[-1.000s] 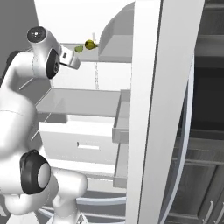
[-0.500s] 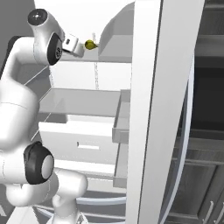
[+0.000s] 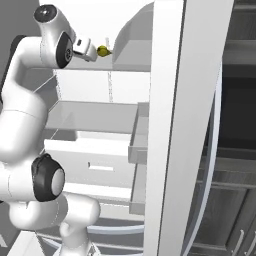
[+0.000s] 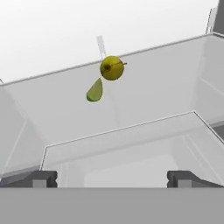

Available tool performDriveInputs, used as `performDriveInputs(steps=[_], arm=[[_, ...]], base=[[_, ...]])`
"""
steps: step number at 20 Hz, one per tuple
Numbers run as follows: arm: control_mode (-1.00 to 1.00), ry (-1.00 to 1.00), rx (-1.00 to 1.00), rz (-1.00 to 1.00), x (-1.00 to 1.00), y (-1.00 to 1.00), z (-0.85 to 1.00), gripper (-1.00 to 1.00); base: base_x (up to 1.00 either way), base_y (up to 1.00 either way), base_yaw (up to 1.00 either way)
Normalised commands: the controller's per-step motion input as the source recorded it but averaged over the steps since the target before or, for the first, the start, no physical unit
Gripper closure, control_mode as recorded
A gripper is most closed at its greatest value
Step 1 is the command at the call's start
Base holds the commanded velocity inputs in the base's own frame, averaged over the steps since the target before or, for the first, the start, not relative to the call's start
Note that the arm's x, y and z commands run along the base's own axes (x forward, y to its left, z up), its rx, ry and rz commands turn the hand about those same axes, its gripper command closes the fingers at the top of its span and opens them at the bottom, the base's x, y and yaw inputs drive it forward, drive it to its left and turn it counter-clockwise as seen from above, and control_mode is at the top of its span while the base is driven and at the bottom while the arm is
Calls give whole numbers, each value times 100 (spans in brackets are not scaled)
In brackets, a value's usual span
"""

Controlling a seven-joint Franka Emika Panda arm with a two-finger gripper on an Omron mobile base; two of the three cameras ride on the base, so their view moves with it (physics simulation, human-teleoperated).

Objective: Take the lemon wedge from the fridge and place it on the plate with fish on the dining counter.

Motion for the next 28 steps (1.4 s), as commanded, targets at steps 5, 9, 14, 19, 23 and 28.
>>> performDriveInputs(steps=[5,9,14,19,23,28], arm=[[-100,1,-8,15,27,1,-6,-100],[-100,1,-8,0,1,10,-1,-100],[-100,0,-6,0,36,17,-13,-100],[-100,0,0,-2,63,13,-15,-100],[-100,0,0,-4,74,0,-1,-100],[-100,0,0,-4,68,0,0,-100]], base=[[0,0,0],[0,0,0],[0,0,0],[0,0,0],[0,0,0],[0,0,0]])
